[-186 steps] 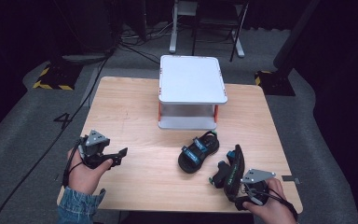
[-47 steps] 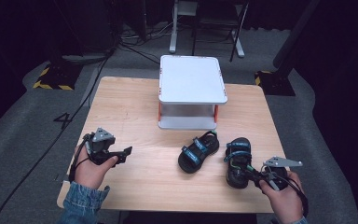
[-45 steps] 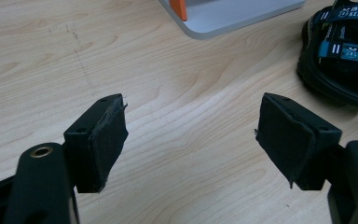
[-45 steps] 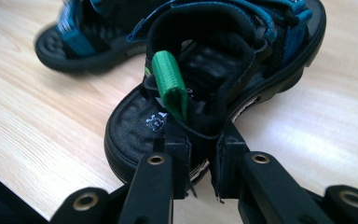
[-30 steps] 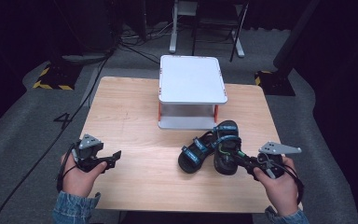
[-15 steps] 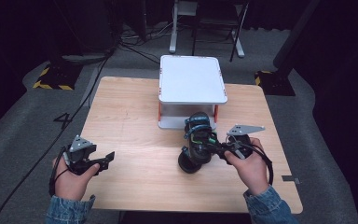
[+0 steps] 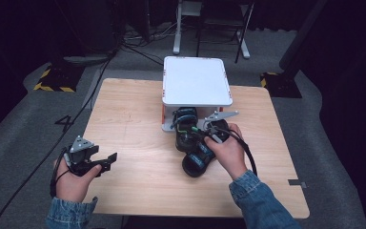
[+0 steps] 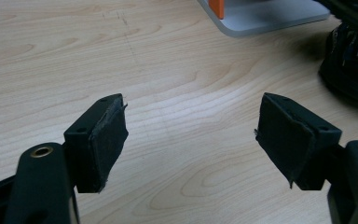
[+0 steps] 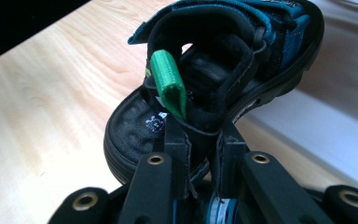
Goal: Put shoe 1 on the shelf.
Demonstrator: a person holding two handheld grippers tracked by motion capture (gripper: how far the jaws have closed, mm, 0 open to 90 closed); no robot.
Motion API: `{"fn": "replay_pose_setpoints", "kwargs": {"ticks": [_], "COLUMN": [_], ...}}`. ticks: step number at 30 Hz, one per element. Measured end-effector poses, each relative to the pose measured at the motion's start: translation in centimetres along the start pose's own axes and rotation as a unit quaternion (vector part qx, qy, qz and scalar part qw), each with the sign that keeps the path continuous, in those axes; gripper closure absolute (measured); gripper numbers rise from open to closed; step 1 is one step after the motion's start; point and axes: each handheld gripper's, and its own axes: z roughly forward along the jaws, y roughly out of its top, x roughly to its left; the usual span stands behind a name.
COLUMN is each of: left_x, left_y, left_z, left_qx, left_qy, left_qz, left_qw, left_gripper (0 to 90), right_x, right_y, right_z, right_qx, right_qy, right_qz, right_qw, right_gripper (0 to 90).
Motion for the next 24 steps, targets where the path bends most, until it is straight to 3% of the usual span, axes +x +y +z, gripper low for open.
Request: {"fn": "replay_pose_setpoints", "kwargs": {"ticks": [14, 24], "left_x": [0.4, 0.7], "left_y": [0.6, 0.8], "left_z": [0.9, 1.3], "left_qx": [-0.001, -0.001], "left_qy": [-0.013, -0.016], "left_qz": [0.0, -0.003], "left_qw": [0.9999, 0.9999], "left_gripper": [24.5, 24.4], "right_x": [-2.5, -3.9], "right_y": [2.2, 2.3], "right_z": [6.5, 8.9], "right_qx": [0.026, 0.044], "right_qy": [-0.053, -0.084], "right_qz": [0.008, 0.017], "right_qw": [0.9982, 0.9954], "right_gripper": [79.0, 78.5]}}
